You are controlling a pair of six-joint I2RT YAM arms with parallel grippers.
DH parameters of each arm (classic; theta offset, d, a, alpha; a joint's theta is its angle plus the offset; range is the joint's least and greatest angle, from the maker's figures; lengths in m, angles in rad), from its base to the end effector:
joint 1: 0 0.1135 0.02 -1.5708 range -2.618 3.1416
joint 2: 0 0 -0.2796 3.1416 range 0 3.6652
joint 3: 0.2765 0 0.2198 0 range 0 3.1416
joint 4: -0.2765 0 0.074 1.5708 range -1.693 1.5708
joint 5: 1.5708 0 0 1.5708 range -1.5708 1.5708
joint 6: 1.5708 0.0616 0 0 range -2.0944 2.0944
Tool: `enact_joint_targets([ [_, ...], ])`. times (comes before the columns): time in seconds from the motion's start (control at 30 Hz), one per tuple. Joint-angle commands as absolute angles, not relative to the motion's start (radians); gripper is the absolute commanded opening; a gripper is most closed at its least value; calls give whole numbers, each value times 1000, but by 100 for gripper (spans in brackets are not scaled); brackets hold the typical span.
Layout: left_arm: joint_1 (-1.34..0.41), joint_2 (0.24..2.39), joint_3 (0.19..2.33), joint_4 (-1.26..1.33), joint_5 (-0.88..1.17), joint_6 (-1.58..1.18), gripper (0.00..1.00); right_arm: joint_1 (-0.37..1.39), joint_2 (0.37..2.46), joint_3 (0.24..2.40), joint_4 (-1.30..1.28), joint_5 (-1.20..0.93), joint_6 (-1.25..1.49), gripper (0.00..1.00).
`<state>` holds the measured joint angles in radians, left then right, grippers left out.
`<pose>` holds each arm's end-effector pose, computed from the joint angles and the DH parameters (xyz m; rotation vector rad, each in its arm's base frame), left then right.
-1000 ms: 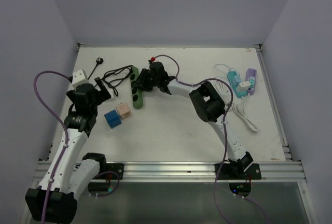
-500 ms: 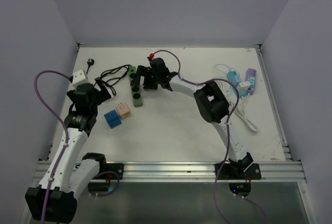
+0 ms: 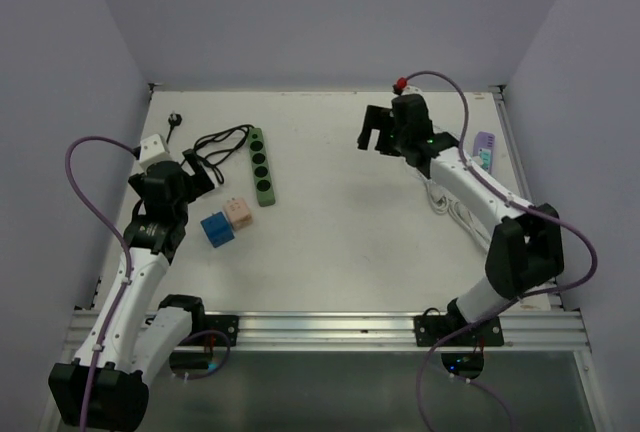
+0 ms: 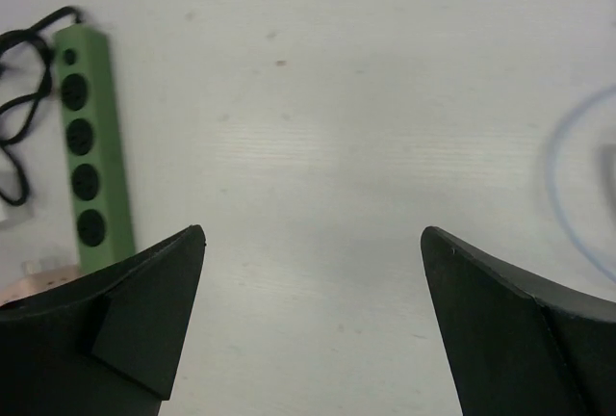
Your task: Pull the plug off the socket
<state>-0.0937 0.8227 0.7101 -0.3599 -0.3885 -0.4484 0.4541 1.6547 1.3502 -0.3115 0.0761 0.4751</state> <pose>0.1648 0.0080 0.2947 -0.5873 1.9180 0.0512 0.3379 0.1597 0.3077 0.0670 2.2183 0.4388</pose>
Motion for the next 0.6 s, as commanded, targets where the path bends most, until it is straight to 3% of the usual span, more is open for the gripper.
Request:
enact_joint_targets([
  [0.0,-89,807,707,-322,-377,-426,100,317,1524,1177,-410,241,426,99],
  [0.3,-87,805,707,-322,-373,-425,100,-47,1393,951,-446,242,489,97],
  [0.57,-89,808,706,-319,-359,-422,100,-147,1426,891,-420,232,529,95],
])
